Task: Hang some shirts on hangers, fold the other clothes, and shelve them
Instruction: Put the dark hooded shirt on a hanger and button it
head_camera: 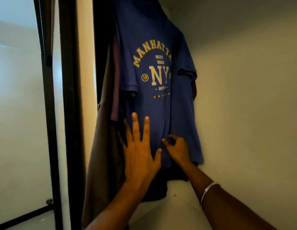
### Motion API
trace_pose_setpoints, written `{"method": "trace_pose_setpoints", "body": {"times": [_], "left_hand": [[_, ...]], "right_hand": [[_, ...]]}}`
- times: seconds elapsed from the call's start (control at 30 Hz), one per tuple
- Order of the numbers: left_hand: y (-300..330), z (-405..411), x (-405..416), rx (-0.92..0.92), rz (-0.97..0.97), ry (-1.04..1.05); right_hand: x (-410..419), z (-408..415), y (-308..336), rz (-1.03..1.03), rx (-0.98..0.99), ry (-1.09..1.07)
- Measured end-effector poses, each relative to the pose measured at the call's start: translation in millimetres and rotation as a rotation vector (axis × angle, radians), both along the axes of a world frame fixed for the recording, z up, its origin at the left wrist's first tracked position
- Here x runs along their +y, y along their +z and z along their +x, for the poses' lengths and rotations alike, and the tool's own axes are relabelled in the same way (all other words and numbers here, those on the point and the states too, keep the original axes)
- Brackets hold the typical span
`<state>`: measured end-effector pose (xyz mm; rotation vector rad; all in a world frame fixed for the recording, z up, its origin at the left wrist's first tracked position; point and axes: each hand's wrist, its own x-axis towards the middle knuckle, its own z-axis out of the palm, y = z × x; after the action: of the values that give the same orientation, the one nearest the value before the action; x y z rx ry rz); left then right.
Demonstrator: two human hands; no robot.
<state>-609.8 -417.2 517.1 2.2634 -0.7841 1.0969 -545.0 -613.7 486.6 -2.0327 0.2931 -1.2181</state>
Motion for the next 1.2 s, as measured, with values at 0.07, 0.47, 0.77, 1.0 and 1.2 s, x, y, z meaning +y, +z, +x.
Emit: {"method": "trace_pose_setpoints", "body": {"times": [0.07,0.47,0.77,1.0,1.2], "left_hand": [[-12,-26,3,0.128,-0.034,-0.225],[30,31,2,0.459,-0.759,-0.288],[13,45,-12,0.532,-0.625,-0.267],[-32,26,10,0.398,-0.402,-0.310],[-34,-22,50,0.111,-0.312,-0.371]], "right_hand": [[8,-12,5,0.037,-0.127,0.046],[52,-49,69,-0.226,-0.300,0.078],[-26,-20,39,0.199,0.110,0.134],[19,-31,-9,-0.034,-0.038,-0.177],[126,-74,4,-0.215,-0.500,0.145]]}}
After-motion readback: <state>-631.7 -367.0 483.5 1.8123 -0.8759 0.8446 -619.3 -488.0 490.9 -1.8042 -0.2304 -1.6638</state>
